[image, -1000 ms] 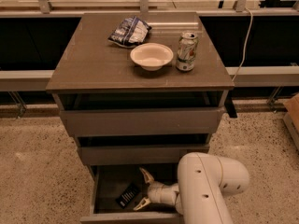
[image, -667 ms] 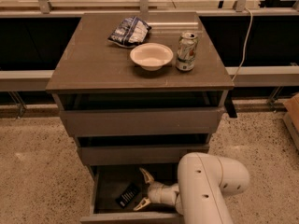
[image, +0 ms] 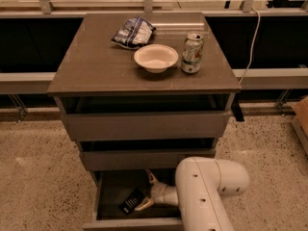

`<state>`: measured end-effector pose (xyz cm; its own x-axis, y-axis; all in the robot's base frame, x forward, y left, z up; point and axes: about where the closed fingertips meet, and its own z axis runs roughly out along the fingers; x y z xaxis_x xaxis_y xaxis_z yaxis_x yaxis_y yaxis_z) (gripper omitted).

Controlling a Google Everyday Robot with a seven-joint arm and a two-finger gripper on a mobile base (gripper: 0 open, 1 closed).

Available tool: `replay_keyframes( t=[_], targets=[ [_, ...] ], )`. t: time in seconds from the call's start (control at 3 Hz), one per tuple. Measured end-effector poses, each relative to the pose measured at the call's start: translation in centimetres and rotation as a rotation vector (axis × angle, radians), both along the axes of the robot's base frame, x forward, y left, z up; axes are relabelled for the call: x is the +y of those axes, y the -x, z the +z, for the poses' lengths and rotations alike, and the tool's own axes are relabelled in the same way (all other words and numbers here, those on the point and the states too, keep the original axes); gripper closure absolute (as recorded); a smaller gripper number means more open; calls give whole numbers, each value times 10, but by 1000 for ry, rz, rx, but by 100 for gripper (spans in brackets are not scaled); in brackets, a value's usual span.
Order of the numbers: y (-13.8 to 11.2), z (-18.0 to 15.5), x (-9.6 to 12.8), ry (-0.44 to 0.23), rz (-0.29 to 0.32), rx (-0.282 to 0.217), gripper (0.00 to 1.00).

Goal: Pick rxbar chocolate from bottom drawer and place on counter

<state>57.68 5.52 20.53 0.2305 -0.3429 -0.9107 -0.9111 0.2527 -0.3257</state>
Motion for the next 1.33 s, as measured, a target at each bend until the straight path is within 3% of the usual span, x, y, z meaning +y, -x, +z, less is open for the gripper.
replay_keyframes(
  t=[0.33,0.67,1.33],
  targets=[
    [-7,-5,2,-16,-21,104,0],
    [-4,-17,4,26,-18,171,0],
    [7,-49,11,61,50,173,0]
  ],
)
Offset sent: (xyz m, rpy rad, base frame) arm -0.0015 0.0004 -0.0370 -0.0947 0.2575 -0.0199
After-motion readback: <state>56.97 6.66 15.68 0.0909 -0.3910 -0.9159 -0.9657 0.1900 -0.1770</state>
